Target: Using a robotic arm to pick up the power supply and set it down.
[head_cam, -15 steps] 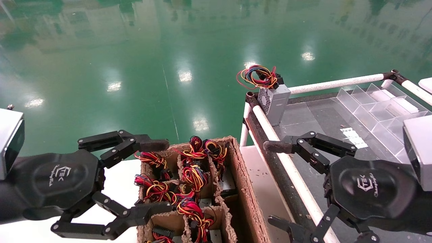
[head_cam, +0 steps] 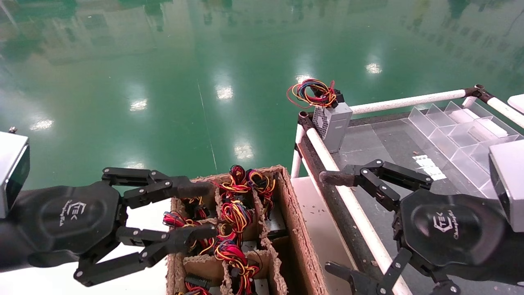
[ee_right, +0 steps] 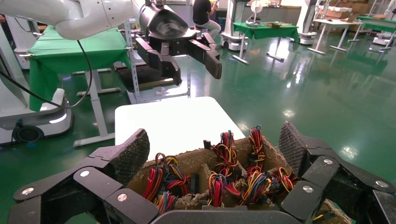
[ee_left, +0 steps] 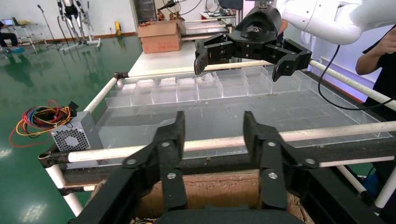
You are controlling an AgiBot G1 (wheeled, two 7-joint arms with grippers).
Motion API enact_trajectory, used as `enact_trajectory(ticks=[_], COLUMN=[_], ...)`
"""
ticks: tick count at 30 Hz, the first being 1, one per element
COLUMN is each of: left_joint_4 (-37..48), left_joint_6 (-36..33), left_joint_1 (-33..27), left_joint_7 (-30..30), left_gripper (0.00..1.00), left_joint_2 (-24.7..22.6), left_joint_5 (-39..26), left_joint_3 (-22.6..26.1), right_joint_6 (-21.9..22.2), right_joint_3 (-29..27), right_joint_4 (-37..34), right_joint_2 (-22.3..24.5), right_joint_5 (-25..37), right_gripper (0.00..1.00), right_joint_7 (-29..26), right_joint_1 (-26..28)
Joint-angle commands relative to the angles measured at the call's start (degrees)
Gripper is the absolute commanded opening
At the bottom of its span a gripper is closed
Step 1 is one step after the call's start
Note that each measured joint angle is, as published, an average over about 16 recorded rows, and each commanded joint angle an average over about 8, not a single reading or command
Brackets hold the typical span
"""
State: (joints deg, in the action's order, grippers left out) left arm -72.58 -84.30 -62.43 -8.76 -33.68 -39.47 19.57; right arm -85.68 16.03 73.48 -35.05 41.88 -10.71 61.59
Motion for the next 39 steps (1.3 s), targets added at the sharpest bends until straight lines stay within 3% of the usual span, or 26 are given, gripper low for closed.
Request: enact_trajectory(ticks=[1,16,17,24,25,39], left_joint_4=[0.0,0.0,0.0,0.0,0.0,0.0], left_joint_6=[0.0,0.0,0.0,0.0,0.0,0.0], left_joint_1=[0.0,0.0,0.0,0.0,0.0,0.0], left_joint_7=[0.0,0.0,0.0,0.0,0.0,0.0], left_gripper=[0.0,0.0,0.08,0.95,1.0,1.0], left_joint_2=[0.0,0.0,0.0,0.0,0.0,0.0], left_joint_5=[0.0,0.0,0.0,0.0,0.0,0.0], left_joint_3=[0.0,0.0,0.0,0.0,0.0,0.0], right_joint_6=[0.0,0.0,0.0,0.0,0.0,0.3], right_joint_3=[0.0,0.0,0.0,0.0,0.0,0.9], right_joint_4=[0.0,0.0,0.0,0.0,0.0,-0.8], right_joint_2=[0.0,0.0,0.0,0.0,0.0,-0.4], right_joint_5=[0.0,0.0,0.0,0.0,0.0,1.6], right_gripper=[1.0,1.0,1.0,1.0,1.0,1.0], right_joint_7=[0.0,0.0,0.0,0.0,0.0,-0.6], right_joint_1=[0.0,0.0,0.0,0.0,0.0,0.7])
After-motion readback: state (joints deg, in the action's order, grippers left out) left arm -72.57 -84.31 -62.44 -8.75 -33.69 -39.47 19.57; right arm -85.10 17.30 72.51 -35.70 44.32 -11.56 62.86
